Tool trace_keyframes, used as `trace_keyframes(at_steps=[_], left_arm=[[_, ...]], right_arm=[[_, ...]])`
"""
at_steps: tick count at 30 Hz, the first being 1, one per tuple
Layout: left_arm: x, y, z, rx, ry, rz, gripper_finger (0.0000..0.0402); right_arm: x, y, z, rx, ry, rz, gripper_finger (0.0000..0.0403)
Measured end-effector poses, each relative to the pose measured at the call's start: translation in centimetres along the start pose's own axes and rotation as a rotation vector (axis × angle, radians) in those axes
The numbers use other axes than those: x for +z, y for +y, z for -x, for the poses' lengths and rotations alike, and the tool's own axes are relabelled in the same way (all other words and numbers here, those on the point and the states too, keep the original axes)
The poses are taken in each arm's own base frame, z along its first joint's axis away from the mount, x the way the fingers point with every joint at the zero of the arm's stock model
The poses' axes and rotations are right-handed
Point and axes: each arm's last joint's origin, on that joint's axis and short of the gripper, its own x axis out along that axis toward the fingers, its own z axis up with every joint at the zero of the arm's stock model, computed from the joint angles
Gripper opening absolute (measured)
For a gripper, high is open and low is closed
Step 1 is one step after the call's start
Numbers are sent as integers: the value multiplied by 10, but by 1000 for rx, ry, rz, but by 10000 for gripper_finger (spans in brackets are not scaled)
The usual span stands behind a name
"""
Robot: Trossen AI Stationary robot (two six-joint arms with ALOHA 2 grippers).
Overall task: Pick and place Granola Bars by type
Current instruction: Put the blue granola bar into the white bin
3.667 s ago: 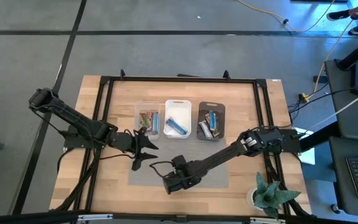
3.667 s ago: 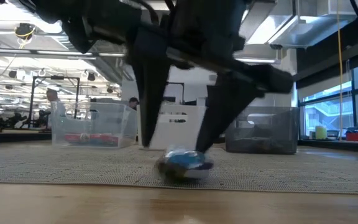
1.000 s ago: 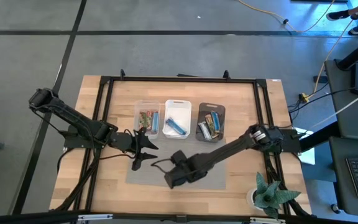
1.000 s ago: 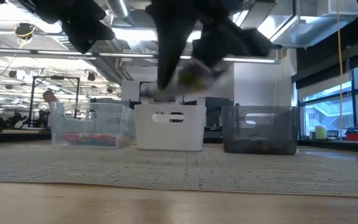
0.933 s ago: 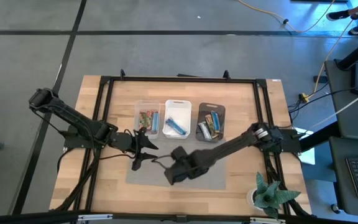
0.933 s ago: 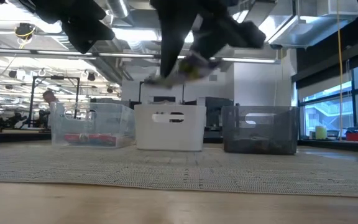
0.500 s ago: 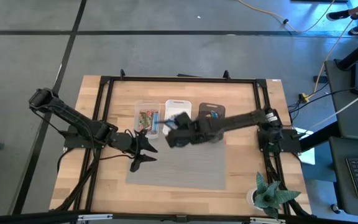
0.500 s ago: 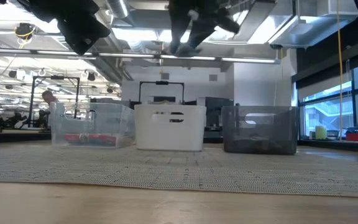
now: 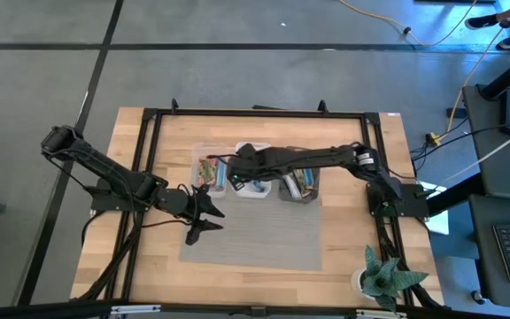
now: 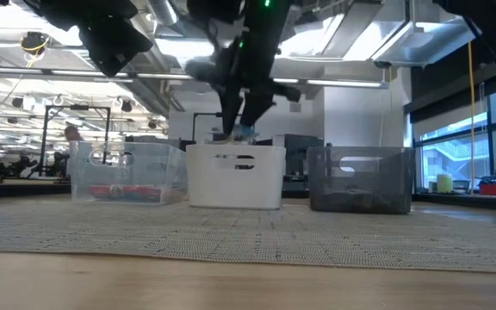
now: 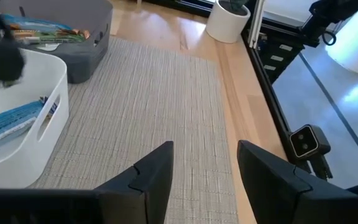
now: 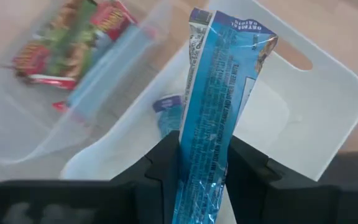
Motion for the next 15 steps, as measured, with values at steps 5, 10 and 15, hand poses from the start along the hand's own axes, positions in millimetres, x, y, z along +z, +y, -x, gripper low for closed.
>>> trace_keyframes(at_steps=[5, 10, 15], left_arm=[[0, 0, 0, 1, -1, 0, 173], [0, 0, 0, 2, -1, 0, 171], [0, 0, 0, 2, -1, 0, 171]], right_arm=[[-1, -2, -22, -40, 29, 2, 114], [-2, -3, -34, -64, 44, -1, 114], [-6, -1, -43, -77, 57, 9, 114]])
